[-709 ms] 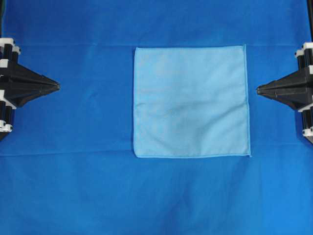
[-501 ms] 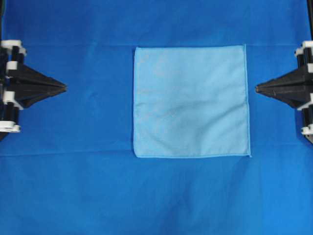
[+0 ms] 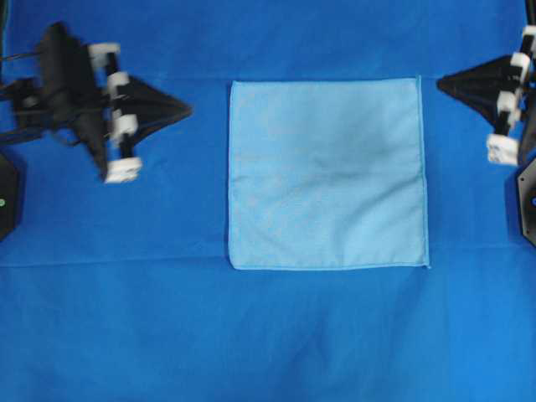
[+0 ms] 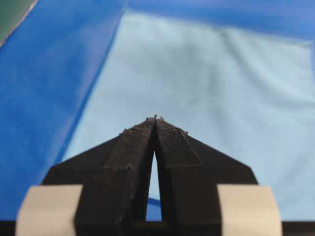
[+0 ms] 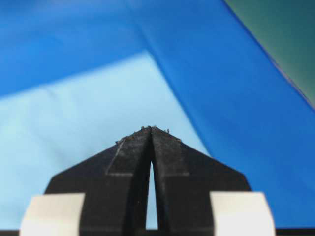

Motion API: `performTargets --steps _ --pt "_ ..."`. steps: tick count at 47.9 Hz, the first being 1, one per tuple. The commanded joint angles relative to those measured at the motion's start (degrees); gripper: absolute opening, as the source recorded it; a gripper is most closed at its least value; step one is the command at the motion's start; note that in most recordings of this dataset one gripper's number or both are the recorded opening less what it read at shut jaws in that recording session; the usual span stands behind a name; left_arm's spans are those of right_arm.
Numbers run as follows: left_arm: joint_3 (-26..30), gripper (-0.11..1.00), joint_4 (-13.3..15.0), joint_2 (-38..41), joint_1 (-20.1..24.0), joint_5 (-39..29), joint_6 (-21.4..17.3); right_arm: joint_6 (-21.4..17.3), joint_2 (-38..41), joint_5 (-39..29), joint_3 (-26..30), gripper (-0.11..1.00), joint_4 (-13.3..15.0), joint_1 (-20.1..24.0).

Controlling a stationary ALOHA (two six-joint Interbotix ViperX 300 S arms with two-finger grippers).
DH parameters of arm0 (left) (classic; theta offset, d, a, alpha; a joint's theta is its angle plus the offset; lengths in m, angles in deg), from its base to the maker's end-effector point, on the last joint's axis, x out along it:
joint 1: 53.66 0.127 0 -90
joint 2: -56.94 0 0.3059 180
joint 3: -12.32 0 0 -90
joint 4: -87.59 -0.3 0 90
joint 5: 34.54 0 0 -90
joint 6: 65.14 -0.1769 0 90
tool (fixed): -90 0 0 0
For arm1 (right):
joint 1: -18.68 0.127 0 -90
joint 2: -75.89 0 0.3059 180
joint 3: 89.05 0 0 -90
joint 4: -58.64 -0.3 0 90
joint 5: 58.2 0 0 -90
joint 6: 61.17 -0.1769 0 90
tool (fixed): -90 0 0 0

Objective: Fold the light blue towel.
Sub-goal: 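Move both grippers to the towel's far corners and grasp them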

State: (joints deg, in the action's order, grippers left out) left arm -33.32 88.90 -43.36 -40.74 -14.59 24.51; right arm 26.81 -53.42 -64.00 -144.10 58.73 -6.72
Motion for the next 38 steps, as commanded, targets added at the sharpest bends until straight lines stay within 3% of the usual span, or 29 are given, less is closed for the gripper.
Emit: performTargets --steps 1,6,14,17,24,38 --pt "3.8 0.02 0.0 3.7 2.3 -0.8 -0.1 -0.1 2.6 -0.6 0.9 0.01 0.0 -3.9" --pt "6.8 0.25 0.1 9.5 5.2 -1.2 -0.1 0.4 7.4 -0.9 0.8 0.06 0.3 -8.9" --pt "10.6 0.73 0.0 18.3 8.7 -1.0 -1.1 0.5 16.6 -0.5 1.8 0.54 2.7 -13.4" --pt "11.9 0.85 0.0 21.4 9.8 -0.9 -1.1 0.5 20.7 0.4 2.5 0.63 3.9 -14.1" --pt "14.5 0.86 0.0 27.4 11.3 -0.3 -1.2 0.5 29.4 3.5 4.1 0.58 5.1 -14.6" --pt "17.8 0.86 0.0 35.8 13.4 0.8 -1.2 0.7 42.5 7.6 7.3 0.58 6.5 -15.9"
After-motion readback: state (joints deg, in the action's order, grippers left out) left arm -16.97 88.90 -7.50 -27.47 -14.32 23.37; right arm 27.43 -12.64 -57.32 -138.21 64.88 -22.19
